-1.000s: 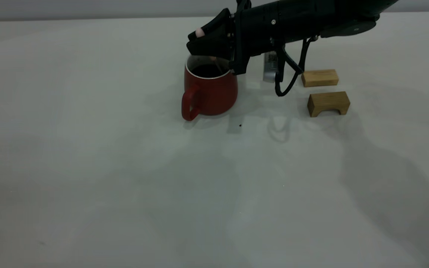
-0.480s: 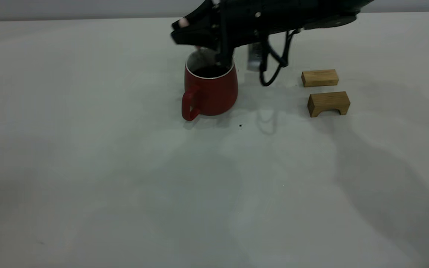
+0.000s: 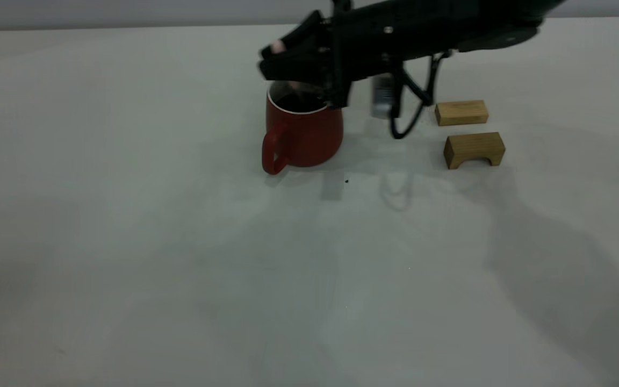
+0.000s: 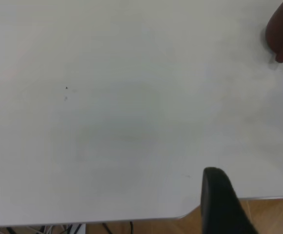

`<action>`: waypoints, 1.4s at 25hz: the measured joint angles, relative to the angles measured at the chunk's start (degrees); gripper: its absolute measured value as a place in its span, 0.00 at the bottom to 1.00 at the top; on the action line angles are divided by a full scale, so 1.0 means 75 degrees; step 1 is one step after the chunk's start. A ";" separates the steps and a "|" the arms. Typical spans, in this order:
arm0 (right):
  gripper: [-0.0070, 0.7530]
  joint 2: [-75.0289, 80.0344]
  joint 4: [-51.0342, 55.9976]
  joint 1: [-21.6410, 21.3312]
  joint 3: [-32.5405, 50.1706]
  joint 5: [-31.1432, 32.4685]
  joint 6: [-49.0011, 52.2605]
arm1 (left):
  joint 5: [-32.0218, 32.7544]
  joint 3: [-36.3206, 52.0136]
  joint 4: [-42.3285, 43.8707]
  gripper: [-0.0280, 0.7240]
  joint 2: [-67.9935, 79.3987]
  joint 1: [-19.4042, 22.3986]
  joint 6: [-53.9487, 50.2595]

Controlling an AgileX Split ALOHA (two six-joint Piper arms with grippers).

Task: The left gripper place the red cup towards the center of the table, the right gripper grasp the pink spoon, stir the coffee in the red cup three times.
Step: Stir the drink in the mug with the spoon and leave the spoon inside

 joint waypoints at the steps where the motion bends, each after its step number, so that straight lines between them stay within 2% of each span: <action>1: 0.17 0.0094 0.0000 0.0062 -0.0199 0.0084 0.0040 | 0.0000 0.0000 0.0000 0.58 0.0000 0.0000 0.0000; 3: 0.17 0.0312 -0.0006 0.0148 -0.0674 0.0157 0.0175 | 0.0000 0.0000 0.0000 0.58 0.0000 0.0000 0.0000; 7: 0.17 0.0439 -0.0014 0.0047 -0.0920 -0.0067 0.0434 | 0.0000 0.0000 0.0000 0.58 0.0000 0.0000 0.0000; 12: 0.17 0.0429 -0.0013 -0.0413 -0.0684 -0.0110 0.0476 | 0.0000 0.0000 0.0000 0.58 0.0000 0.0000 0.0000; 15: 0.17 0.0317 0.0044 -0.0566 -0.0280 0.0228 0.0483 | 0.0000 0.0000 0.0000 0.58 0.0000 0.0000 0.0000; 20: 0.17 0.0291 -0.0018 -0.0314 0.0092 0.0874 0.0505 | 0.0000 0.0000 0.0000 0.58 0.0000 0.0000 0.0000; 26: 0.20 0.0365 0.0061 -0.0058 0.0092 0.0993 0.0526 | 0.0000 0.0000 0.0000 0.58 0.0000 0.0000 0.0000; 28: 0.28 0.0381 0.0036 -0.0042 0.0092 0.1037 0.0571 | 0.0000 0.0000 0.0000 0.58 0.0000 0.0000 0.0000; 30: 0.42 0.0383 -0.0025 -0.0027 0.0092 0.1060 0.0581 | 0.0000 0.0000 0.0000 0.58 0.0000 0.0000 0.0000; 35: 0.86 0.0383 -0.0672 -0.0024 0.0092 0.1065 0.0302 | 0.0000 0.0000 0.0000 0.58 0.0000 0.0000 0.0000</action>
